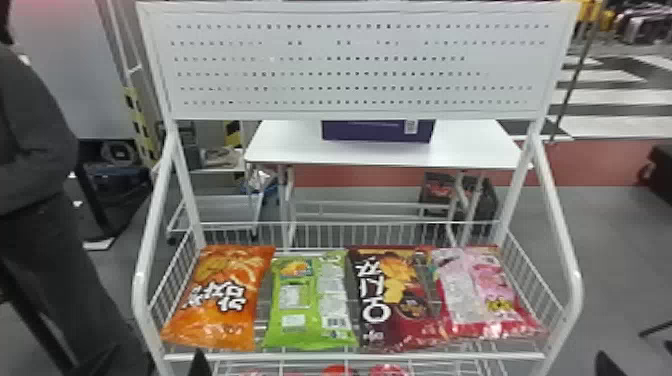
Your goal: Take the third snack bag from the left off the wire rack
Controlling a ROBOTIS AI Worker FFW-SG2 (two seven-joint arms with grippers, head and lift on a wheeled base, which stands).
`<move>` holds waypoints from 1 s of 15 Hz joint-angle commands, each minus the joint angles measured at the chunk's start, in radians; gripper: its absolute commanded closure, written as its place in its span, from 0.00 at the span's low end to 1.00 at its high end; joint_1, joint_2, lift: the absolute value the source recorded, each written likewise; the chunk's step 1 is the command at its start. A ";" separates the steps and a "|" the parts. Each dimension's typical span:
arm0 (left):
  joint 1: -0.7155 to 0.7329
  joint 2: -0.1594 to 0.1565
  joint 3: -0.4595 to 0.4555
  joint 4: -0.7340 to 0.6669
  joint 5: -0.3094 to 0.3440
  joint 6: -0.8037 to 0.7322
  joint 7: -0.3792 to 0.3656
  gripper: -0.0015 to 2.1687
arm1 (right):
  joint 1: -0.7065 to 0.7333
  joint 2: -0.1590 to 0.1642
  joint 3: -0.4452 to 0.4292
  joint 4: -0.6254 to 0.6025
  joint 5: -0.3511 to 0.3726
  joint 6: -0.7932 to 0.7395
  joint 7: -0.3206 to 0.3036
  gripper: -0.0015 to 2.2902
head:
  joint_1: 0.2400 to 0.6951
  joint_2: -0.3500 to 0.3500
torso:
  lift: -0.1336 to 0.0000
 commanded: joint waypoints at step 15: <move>-0.002 -0.003 -0.012 0.006 -0.008 0.003 -0.005 0.07 | -0.374 0.003 0.301 0.183 0.149 0.184 -0.100 0.05 | 0.57 0.50 | 1.00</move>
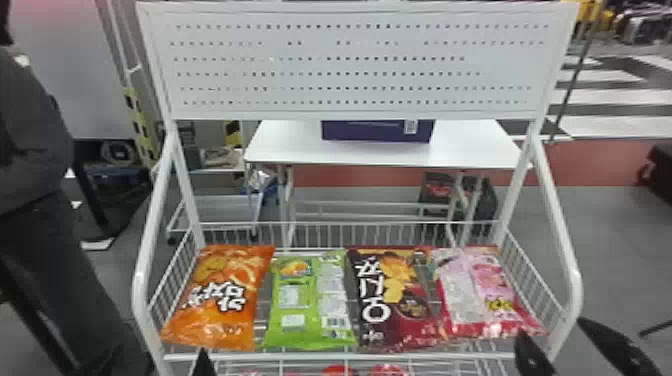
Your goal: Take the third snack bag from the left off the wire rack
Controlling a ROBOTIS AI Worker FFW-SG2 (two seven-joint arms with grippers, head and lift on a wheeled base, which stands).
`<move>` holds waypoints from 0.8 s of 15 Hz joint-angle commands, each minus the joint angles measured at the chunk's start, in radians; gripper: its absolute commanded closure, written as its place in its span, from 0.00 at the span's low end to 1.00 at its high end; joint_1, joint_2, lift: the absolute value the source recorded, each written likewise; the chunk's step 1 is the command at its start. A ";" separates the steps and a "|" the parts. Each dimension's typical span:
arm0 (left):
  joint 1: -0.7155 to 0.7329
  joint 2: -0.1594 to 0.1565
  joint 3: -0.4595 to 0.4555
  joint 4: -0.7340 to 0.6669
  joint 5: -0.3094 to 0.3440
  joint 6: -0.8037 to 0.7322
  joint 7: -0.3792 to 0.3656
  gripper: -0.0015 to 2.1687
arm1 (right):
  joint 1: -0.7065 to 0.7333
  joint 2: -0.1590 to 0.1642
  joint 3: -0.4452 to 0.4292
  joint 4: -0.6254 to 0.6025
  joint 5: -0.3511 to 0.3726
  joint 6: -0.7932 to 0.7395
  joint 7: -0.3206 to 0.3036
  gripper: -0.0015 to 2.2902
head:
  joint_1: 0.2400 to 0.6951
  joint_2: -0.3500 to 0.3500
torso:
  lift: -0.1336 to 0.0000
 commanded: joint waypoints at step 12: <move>0.020 0.004 0.001 0.001 -0.019 -0.004 0.004 0.07 | -0.614 0.088 0.407 0.415 0.133 0.532 -0.027 0.06 | 0.57 0.50 | 1.00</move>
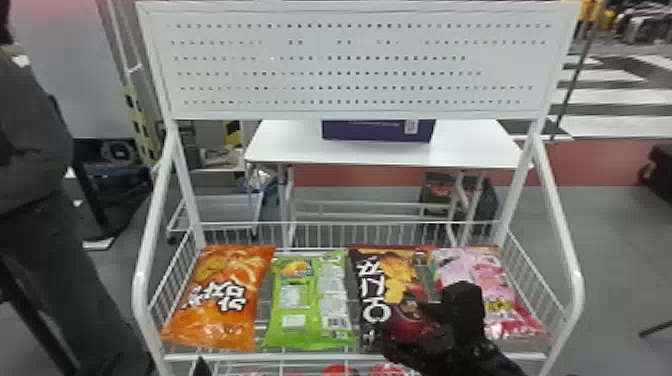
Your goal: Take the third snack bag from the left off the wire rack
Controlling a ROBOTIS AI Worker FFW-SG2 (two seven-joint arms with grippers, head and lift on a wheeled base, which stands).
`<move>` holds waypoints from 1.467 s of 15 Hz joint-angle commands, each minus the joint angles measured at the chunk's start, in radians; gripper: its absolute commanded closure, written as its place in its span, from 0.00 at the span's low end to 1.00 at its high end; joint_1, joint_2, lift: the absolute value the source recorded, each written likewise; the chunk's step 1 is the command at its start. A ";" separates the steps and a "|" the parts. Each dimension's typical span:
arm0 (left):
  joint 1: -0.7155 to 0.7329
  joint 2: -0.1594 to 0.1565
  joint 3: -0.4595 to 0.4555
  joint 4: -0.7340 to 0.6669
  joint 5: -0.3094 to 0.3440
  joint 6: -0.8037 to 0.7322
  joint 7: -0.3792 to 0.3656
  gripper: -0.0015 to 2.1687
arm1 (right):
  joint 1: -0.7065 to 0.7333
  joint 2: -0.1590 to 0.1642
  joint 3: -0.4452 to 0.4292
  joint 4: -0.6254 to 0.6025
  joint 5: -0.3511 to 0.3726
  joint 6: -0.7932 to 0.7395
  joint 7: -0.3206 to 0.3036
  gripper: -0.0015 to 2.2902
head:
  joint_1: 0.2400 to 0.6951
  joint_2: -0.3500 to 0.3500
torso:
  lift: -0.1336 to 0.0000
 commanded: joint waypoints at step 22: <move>-0.020 0.002 -0.016 0.006 -0.009 0.002 0.000 0.07 | 0.450 -0.128 -0.305 -0.452 -0.199 -0.253 0.077 0.98 | 0.57 0.50 | 1.00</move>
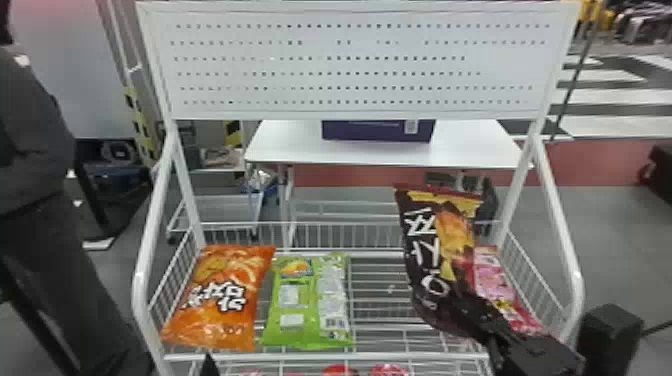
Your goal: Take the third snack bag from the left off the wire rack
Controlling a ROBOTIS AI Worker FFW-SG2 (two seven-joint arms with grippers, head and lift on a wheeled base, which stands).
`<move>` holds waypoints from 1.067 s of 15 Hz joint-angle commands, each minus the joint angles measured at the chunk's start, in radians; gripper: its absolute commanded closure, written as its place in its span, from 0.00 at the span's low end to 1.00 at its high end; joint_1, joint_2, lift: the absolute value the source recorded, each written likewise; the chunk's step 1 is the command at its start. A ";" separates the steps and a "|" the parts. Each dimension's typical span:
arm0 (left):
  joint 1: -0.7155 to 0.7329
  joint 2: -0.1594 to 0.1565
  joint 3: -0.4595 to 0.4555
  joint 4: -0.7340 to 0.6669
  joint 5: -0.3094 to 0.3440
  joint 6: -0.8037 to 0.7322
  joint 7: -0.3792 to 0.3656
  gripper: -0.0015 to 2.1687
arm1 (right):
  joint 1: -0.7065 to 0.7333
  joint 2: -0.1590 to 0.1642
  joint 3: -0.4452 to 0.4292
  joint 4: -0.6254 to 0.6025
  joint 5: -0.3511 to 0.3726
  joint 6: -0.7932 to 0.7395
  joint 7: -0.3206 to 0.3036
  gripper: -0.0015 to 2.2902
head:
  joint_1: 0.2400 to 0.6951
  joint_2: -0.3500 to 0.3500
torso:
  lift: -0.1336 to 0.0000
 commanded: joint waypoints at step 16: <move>-0.024 0.000 0.014 0.001 0.030 0.030 0.000 0.07 | 0.461 0.025 -0.330 -0.140 -0.074 -0.377 0.049 0.98 | 0.57 0.50 | 1.00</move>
